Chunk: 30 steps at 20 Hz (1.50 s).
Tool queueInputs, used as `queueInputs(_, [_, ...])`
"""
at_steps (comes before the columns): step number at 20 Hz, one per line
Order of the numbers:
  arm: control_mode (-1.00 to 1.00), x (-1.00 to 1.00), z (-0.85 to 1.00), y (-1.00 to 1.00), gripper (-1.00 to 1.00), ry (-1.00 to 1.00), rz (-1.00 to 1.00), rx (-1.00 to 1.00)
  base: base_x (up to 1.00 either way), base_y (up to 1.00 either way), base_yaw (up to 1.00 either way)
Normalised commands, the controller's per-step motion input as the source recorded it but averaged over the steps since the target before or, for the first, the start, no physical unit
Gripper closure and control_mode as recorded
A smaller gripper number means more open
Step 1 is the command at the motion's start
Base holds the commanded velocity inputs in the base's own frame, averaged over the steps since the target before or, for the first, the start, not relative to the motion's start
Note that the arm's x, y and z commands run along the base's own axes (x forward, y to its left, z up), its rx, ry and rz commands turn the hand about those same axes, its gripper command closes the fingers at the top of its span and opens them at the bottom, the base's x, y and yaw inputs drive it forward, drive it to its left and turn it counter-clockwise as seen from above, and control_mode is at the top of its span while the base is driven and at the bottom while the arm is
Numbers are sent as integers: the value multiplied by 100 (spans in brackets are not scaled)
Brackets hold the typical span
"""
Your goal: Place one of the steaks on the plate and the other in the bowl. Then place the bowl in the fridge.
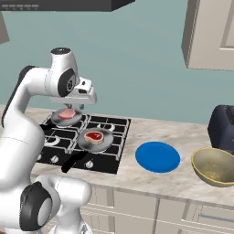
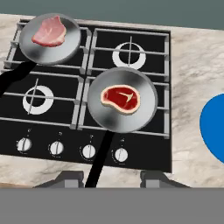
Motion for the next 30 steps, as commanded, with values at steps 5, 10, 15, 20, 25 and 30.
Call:
queueInputs(5, [-100, -22, -12, -2, -100, 1, 2, 0, 0, 0, 0])
queueInputs(10, [-100, -21, -27, 0, -100, 0, 6, 0, 0, 0, 0])
queueInputs(15, [-100, 0, -39, 0, -100, 3, 11, 0, 0, 0, 0])
queueInputs(20, [-100, 0, -32, -13, -100, 6, 20, 0, 0, 0, 0])
queueInputs(25, [-100, 0, -35, -15, -100, 5, 10, -7, 0, 0, 0])
queueInputs(30, [-100, 0, -41, -16, -100, 6, 5, -4, 0, 0, 0])
